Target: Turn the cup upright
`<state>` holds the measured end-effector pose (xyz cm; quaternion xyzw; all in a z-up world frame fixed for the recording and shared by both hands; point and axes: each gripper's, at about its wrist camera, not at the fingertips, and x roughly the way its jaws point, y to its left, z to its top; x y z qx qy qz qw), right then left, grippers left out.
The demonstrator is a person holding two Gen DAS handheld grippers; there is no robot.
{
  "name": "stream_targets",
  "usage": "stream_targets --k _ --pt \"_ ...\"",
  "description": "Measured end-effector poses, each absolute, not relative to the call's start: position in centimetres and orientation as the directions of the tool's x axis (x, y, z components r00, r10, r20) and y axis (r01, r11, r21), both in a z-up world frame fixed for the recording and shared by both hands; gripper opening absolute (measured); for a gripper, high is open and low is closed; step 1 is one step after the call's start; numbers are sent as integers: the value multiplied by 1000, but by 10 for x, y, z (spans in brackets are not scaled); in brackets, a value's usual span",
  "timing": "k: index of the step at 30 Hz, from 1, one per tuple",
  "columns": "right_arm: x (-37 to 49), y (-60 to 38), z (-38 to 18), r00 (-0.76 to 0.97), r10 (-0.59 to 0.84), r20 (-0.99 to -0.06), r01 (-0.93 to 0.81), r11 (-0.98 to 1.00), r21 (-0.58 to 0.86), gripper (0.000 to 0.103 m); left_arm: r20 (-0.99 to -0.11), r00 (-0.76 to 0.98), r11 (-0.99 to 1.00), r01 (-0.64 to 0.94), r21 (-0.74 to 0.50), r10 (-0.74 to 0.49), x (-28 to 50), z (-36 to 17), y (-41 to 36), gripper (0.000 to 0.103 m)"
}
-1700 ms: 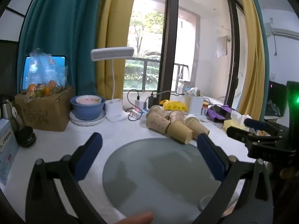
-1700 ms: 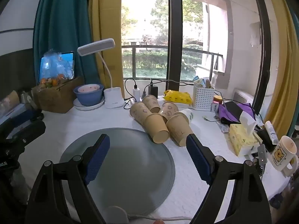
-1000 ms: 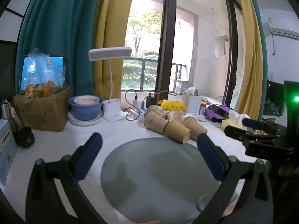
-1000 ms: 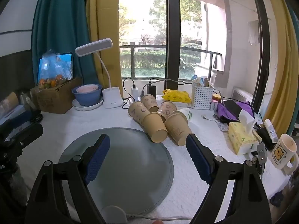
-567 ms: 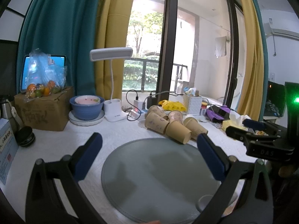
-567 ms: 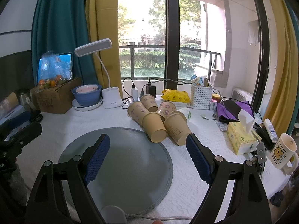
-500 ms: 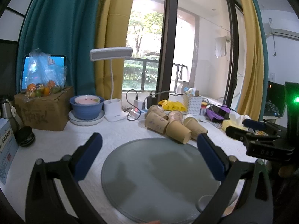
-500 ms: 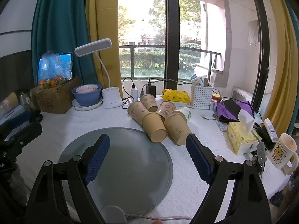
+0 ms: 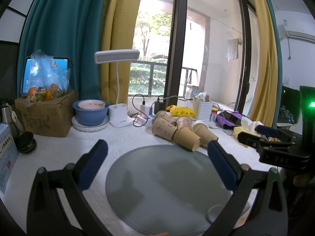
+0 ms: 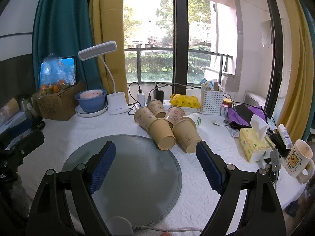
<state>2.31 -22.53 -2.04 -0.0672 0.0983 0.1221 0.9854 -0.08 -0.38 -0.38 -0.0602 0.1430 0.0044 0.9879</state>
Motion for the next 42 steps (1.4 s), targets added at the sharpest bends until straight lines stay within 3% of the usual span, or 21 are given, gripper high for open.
stream_targets --k 42 --pt "26 -229 -22 951 223 -216 -249 963 -104 86 -292 956 992 -16 -127 -22 0 -5 -10 102"
